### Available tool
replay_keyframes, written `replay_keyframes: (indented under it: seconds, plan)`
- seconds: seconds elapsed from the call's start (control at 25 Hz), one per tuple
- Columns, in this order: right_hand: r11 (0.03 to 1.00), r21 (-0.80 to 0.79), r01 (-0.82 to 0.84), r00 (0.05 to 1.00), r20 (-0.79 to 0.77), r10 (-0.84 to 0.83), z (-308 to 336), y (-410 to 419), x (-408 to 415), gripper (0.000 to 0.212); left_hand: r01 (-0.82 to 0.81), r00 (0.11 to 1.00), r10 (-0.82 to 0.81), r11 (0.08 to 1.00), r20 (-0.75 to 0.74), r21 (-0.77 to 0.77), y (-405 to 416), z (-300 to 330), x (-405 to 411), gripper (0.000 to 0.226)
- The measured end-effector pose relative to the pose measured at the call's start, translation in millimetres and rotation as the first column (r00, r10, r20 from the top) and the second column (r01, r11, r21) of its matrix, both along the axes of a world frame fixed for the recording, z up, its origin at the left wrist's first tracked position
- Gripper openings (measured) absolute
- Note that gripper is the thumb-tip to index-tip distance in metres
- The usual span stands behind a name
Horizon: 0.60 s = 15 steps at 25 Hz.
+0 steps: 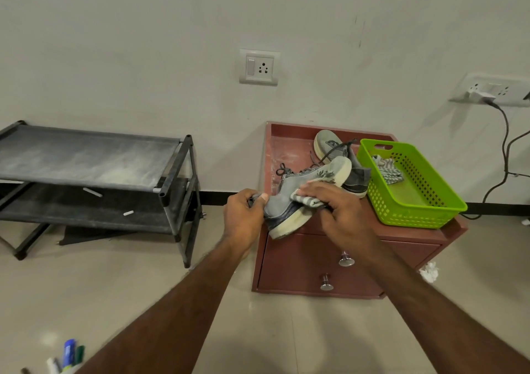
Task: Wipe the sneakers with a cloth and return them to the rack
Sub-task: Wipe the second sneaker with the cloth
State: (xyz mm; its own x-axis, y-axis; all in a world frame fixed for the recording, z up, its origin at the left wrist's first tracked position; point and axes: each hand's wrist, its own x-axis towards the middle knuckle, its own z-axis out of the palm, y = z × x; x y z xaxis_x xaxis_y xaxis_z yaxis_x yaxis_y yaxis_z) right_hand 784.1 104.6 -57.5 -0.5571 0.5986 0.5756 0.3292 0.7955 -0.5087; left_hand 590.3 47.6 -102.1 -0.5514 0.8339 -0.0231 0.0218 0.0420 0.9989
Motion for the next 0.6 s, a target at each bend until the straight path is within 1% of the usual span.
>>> replay_keyframes:
  seconds: [0.12, 0.24, 0.32, 0.44, 0.52, 0.6]
  plan:
    - [0.987, 0.148, -0.056, 0.991, 0.125, 0.037, -6, 2, -5, 0.051, 0.001, 1.000, -0.001, 1.000, -0.003, 0.014, 0, 0, 2, 0.016]
    - [0.961, 0.245, -0.131, 0.965, 0.255, 0.066, 1, 5, -12, 0.034, -0.019, 1.000, 0.018, 1.000, 0.019, 0.018, 2, -1, 2, 0.022]
    - [0.942, 0.274, -0.196, 0.931, 0.354, 0.091, 1, -5, -21, 0.028, -0.034, 0.998, 0.032, 0.999, 0.061, 0.023, 2, -2, 4, 0.018]
    - [0.921, 0.301, -0.247, 0.910, 0.399, 0.114, 1, -17, -31, 0.029, -0.047, 0.993, 0.045, 0.999, 0.112, 0.017, 1, -2, 4, 0.013]
    - [0.914, 0.319, -0.252, 0.904, 0.415, 0.104, -1, -25, -39, 0.023, -0.048, 0.992, 0.044, 0.998, 0.119, 0.028, 0, -2, 2, 0.013]
    - [0.906, 0.328, -0.266, 0.870, 0.488, 0.079, -12, -33, -50, 0.018, -0.043, 0.995, 0.042, 0.999, 0.095, 0.011, -1, -3, 1, 0.013]
